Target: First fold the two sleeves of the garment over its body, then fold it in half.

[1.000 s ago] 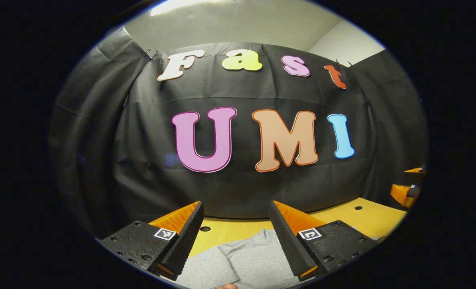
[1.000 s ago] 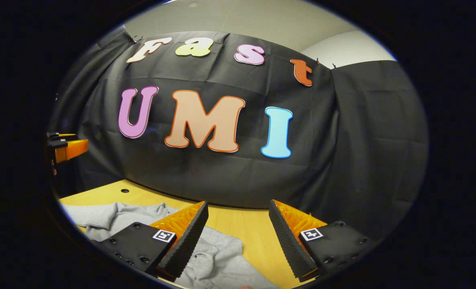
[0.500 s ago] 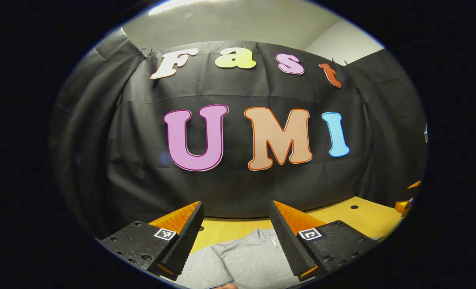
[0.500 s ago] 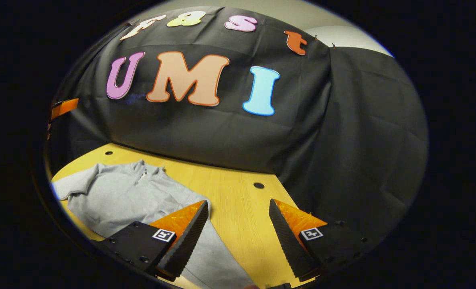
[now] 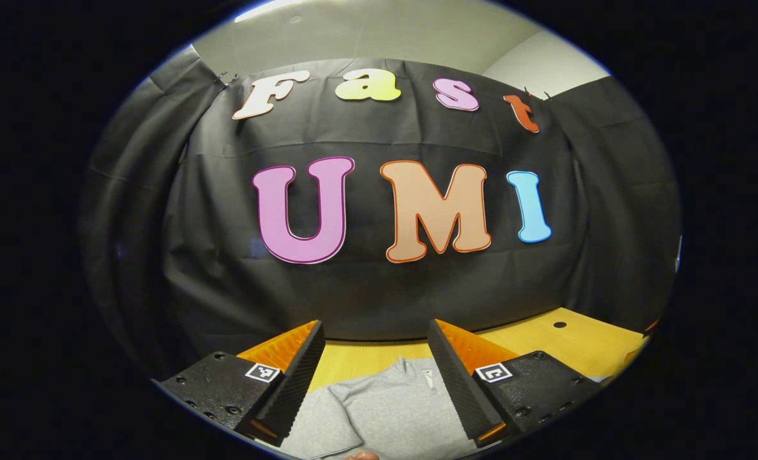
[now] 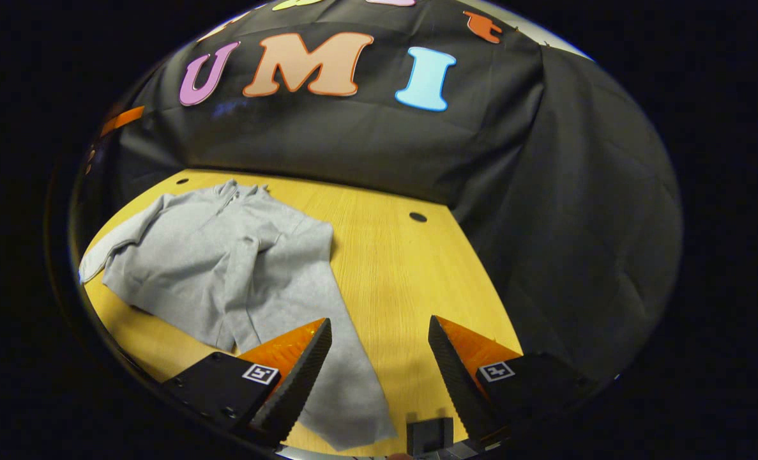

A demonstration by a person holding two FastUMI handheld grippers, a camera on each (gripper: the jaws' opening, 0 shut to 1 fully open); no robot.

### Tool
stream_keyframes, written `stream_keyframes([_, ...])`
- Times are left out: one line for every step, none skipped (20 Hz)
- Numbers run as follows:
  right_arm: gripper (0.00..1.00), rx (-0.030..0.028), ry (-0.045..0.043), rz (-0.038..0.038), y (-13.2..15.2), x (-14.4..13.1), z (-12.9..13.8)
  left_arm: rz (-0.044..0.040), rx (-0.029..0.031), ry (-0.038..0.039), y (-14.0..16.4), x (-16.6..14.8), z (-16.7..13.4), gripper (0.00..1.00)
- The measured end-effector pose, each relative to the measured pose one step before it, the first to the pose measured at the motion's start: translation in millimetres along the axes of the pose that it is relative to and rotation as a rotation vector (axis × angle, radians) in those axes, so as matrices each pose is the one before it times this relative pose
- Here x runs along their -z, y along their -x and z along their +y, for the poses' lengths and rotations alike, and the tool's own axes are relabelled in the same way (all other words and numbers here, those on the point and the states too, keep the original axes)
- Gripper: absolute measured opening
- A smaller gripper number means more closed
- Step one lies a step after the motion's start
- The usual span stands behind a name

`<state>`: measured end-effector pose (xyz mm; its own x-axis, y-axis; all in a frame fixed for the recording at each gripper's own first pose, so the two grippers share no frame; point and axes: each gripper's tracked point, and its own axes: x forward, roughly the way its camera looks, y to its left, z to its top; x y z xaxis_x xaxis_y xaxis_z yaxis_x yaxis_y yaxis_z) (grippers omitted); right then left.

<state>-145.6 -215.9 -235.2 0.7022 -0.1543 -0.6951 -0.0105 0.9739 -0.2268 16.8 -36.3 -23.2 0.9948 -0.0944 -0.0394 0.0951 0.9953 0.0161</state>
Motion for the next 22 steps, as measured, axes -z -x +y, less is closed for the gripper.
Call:
stream_keyframes([0.99,-0.00728,0.00393,0.02549,-0.54,11.46,-0.41,0.00200,0.00123,-0.00121,0.10,1.76,-1.33,0.94])
stream_keyframes([0.98,-0.00627,-0.00036,0.02787,-1.72,12.09,0.31,0.00245,0.00102,0.00063,0.03,0.27,-1.01,0.94])
stream_keyframes([0.98,-0.01257,-0.00847,0.04083,-0.95,13.59,2.31,0.00287,0.00290,0.00268,-0.11,2.01,-2.00,0.94])
stream_keyframes([0.98,-0.01536,-0.01793,0.04149,0.25,12.62,2.52,0.00358,0.00116,0.00158,-0.17,1.24,-1.36,0.94])
stream_keyframes([0.98,-0.01102,-0.01918,0.03499,-0.67,13.99,-0.44,0.00408,-0.00081,-0.00018,-0.48,2.56,0.21,0.94])
stream_keyframes([0.99,-0.00535,-0.01778,0.02792,-2.40,10.19,-1.43,0.00511,-0.00116,0.00047,-0.02,1.48,0.17,0.94])
stream_keyframes([0.98,-0.00260,-0.01515,0.02346,-3.01,9.22,-1.67,0.00515,-0.00075,0.00239,-0.01,2.66,-0.18,0.94])
stream_keyframes([0.99,-0.00700,-0.01211,0.01944,-1.30,6.56,0.61,0.00530,-0.00001,0.00251,-0.08,1.43,-0.26,0.94])
stream_keyframes([0.98,-0.00913,-0.00923,0.01856,-0.45,8.10,1.26,0.00416,-0.00072,0.00162,-0.92,1.76,-0.64,0.94])
stream_keyframes([0.98,-0.00680,-0.00342,0.01687,0.01,5.54,0.33,0.00533,-0.00083,-0.00033,-0.43,0.80,0.11,0.94])
stream_keyframes([0.98,-0.00513,-0.00122,0.01441,-0.83,3.98,-1.52,0.00399,-0.00088,-0.00086,0.17,1.40,0.04,0.94])
stream_keyframes([0.98,-0.00559,0.00109,0.01303,-0.75,3.65,0.59,0.00061,0.00052,0.00054,-1.13,0.21,-0.30,0.95])
stream_keyframes([0.98,-0.00597,-0.00102,0.01096,-2.13,3.31,2.62,0.00124,0.00079,0.00010,0.12,0.42,-0.74,0.95])
stream_keyframes([0.99,-0.00681,-0.00172,0.01303,-1.24,2.65,1.51,0.00139,0.00201,-0.00037,-0.99,-0.62,-1.62,0.95])
stream_keyframes([0.98,-0.00879,-0.00311,0.01482,-1.84,3.43,1.61,0.00129,0.00148,-0.00130,-0.74,1.61,-0.70,0.95])
stream_keyframes([0.98,-0.00786,0.00114,0.01299,-0.08,2.85,1.68,0.00067,0.00143,-0.00111,-0.67,-0.73,-0.97,0.95])
stream_keyframes([0.98,-0.00273,0.00805,0.00969,-1.06,2.04,1.41,0.00188,0.00031,-0.00201,-0.10,0.90,0.30,0.95])
stream_keyframes([0.98,0.00266,0.01325,0.01161,-1.14,2.98,-0.61,-0.00113,0.00058,-0.00075,-0.63,-0.37,-0.08,0.95])
stream_keyframes([0.98,0.00170,0.01071,0.01132,-0.77,2.04,0.70,-0.00119,-0.00016,-0.00173,0.22,0.02,-0.26,0.95])
stream_keyframes([0.98,-0.01080,0.00353,0.00902,-1.62,1.36,3.55,-0.00134,-0.00288,-0.00362,0.23,-1.87,0.77,0.95])
stream_keyframes([0.98,-0.01587,-0.00927,0.01079,-1.37,0.55,3.25,-0.00527,-0.00101,-0.00235,-1.25,-0.36,0.16,0.95])
stream_keyframes([0.93,-0.00915,-0.01585,0.00985,-1.51,-0.09,2.26,-0.00141,0.00004,-0.00401,-0.49,-1.10,-0.16,0.95])
